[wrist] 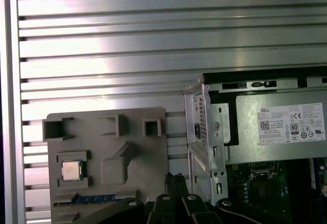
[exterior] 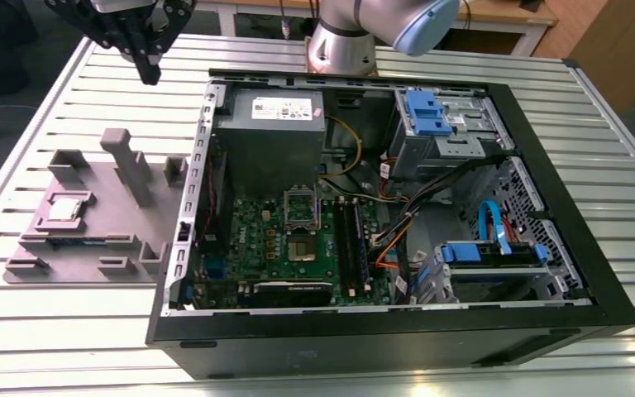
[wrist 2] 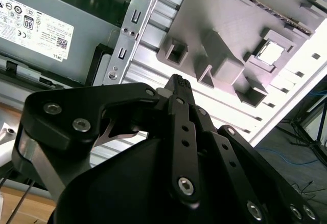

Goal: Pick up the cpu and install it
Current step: 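Reach for the cpu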

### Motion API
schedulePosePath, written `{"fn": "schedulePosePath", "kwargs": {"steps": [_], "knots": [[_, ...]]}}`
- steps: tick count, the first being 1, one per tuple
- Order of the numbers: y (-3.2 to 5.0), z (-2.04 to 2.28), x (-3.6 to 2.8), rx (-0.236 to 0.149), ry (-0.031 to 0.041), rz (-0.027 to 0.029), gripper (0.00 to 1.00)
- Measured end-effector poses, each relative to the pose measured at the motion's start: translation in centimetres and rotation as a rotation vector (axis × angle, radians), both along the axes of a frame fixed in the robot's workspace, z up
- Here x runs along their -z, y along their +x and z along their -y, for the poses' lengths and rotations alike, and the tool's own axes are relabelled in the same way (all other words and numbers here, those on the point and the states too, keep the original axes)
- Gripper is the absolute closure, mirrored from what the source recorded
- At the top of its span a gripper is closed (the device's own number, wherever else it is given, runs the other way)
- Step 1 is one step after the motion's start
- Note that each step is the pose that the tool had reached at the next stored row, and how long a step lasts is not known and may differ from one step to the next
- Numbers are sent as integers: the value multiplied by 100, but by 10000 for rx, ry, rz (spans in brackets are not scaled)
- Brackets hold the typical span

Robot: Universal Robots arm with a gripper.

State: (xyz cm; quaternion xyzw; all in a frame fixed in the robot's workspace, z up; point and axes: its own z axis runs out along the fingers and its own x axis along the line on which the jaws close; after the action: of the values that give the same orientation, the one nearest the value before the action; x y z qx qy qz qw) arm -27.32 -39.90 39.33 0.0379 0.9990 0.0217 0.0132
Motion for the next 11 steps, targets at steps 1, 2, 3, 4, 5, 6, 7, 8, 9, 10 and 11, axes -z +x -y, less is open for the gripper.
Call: {"fn": "schedulePosePath", "kwargs": {"steps": [1,2,3,4,5,6,7,8,9,10,11], "knots": [[-14,0,0,0,0,1,89],[-28,0,0,0,0,0,89],[-43,0,0,0,-1,0,89],[-63,0,0,0,0,-1,89],[-82,0,0,-1,0,0,89],[-101,0,0,0,0,0,89],[-119,0,0,0,0,0,89],[-136,0,0,0,0,0,89],[-152,0,0,0,0,0,89],[-169,0,0,1,0,0,89],[-185,0,0,0,0,0,89]]}}
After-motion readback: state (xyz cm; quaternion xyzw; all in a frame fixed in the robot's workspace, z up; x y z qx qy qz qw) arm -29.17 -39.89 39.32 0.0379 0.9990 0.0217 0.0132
